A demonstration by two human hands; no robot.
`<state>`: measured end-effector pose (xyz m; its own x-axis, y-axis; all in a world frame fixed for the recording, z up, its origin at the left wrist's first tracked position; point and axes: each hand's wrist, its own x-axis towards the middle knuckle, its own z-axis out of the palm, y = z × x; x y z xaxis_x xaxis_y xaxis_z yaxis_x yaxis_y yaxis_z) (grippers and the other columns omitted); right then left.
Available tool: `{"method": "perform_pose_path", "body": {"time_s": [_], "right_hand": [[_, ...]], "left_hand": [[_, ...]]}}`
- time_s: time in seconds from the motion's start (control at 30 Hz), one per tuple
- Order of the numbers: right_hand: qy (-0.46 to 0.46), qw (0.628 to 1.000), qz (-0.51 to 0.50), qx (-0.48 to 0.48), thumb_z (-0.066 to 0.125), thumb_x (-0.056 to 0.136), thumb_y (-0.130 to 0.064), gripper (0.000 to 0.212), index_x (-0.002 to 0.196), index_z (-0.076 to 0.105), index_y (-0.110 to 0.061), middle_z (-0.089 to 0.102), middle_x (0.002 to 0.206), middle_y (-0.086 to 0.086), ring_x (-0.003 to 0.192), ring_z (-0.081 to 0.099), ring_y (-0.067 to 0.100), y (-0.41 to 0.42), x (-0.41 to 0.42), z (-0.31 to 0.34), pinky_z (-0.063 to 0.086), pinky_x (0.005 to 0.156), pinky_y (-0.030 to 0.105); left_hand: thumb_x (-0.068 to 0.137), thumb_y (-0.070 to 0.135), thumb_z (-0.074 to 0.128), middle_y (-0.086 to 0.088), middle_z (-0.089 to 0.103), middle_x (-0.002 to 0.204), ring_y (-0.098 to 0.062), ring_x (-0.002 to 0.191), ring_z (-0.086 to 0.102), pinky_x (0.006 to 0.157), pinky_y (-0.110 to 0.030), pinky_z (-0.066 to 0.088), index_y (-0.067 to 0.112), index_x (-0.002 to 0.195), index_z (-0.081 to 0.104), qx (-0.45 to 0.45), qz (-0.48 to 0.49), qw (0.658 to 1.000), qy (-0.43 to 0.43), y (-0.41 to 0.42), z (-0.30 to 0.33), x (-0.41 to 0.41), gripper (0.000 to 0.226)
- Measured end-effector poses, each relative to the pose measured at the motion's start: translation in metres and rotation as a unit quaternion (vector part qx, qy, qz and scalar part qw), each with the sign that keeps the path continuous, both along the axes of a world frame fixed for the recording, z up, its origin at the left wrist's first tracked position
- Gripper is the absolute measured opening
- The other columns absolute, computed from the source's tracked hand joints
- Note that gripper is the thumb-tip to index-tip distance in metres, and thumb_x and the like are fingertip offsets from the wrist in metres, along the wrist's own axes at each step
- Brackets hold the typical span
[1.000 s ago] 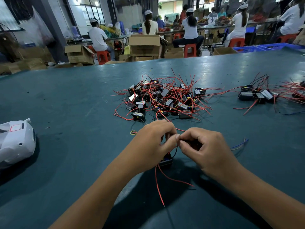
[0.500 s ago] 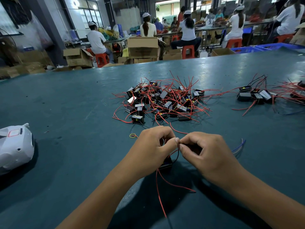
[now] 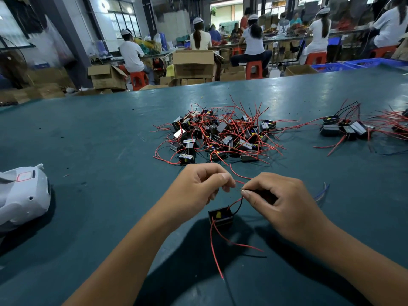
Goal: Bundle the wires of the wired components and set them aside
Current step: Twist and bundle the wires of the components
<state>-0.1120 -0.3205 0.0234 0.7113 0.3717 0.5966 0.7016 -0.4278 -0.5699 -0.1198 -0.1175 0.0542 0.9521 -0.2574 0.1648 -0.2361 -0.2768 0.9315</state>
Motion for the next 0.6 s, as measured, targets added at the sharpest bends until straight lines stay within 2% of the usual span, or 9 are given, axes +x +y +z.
{"method": "perform_pose_path", "body": {"time_s": [0.1,0.17,0.23,0.3,0.43,0.53,0.6], "right_hand": [[0.013,1.0,0.006,0.011,0.067,0.085,-0.022,0.007,0.083,0.072,-0.017,0.066,0.076,-0.012,0.073,0.06,0.004,-0.0005,0.0014,0.0008,0.042,0.067,0.011],[0.015,1.0,0.009,0.012,0.067,0.085,-0.022,0.007,0.084,0.072,-0.017,0.065,0.075,-0.012,0.072,0.06,0.005,-0.0006,0.0021,0.0009,0.042,0.066,0.012],[0.021,1.0,0.013,0.013,0.067,0.085,-0.023,0.009,0.085,0.072,-0.017,0.065,0.075,-0.012,0.071,0.059,0.006,-0.0012,0.0025,0.0004,0.041,0.064,0.014],[0.028,0.999,0.021,0.012,0.066,0.086,-0.024,0.009,0.086,0.072,-0.018,0.064,0.074,-0.011,0.07,0.059,0.008,-0.0021,0.0026,0.0,0.043,0.063,0.018],[0.033,0.999,0.037,0.009,0.066,0.087,-0.025,0.008,0.087,0.072,-0.02,0.064,0.074,-0.01,0.069,0.06,0.01,-0.0023,0.0026,-0.0006,0.044,0.063,0.022],[0.019,0.999,0.043,-0.005,0.065,0.088,-0.024,0.008,0.087,0.072,-0.018,0.064,0.075,-0.01,0.07,0.06,0.011,-0.002,0.0026,-0.0002,0.044,0.063,0.024],[-0.001,0.999,0.042,-0.023,0.065,0.088,-0.022,0.009,0.087,0.072,-0.016,0.062,0.075,-0.012,0.07,0.058,0.006,-0.0017,0.0025,0.0004,0.043,0.064,0.018]], "left_hand": [[0.094,0.012,0.067,0.017,0.065,0.077,-0.002,0.065,0.052,0.061,-0.012,0.039,0.024,0.095,0.075,0.042,-0.035,0.996,-0.074,0.0051,-0.0042,0.0029,0.015],[0.091,0.01,0.071,0.011,0.065,0.088,-0.008,0.072,0.054,0.066,-0.016,0.04,0.025,0.101,0.075,0.071,-0.046,0.989,-0.121,0.0059,-0.0064,0.0042,0.018],[0.088,0.014,0.076,0.007,0.064,0.093,-0.004,0.071,0.052,0.065,-0.014,0.038,0.025,0.1,0.075,0.086,-0.052,0.982,-0.161,0.0053,-0.0067,0.0048,0.016],[0.084,0.018,0.078,0.007,0.063,0.092,-0.006,0.069,0.05,0.063,-0.015,0.037,0.022,0.096,0.077,0.106,-0.041,0.973,-0.202,0.0047,-0.0067,0.0056,0.012],[0.085,0.023,0.076,0.003,0.064,0.089,-0.011,0.08,0.059,0.066,-0.017,0.042,0.015,0.089,0.077,0.204,-0.023,0.926,-0.317,0.0038,-0.0065,0.007,0.009],[0.087,0.025,0.073,0.004,0.064,0.088,-0.011,0.082,0.059,0.07,-0.015,0.039,0.013,0.089,0.076,0.223,-0.025,0.916,-0.333,0.0044,-0.0057,0.0071,0.012],[0.089,0.026,0.071,0.005,0.062,0.087,-0.012,0.08,0.056,0.068,-0.019,0.041,0.013,0.089,0.074,0.221,-0.031,0.919,-0.325,0.004,-0.0064,0.0068,0.013]]}}
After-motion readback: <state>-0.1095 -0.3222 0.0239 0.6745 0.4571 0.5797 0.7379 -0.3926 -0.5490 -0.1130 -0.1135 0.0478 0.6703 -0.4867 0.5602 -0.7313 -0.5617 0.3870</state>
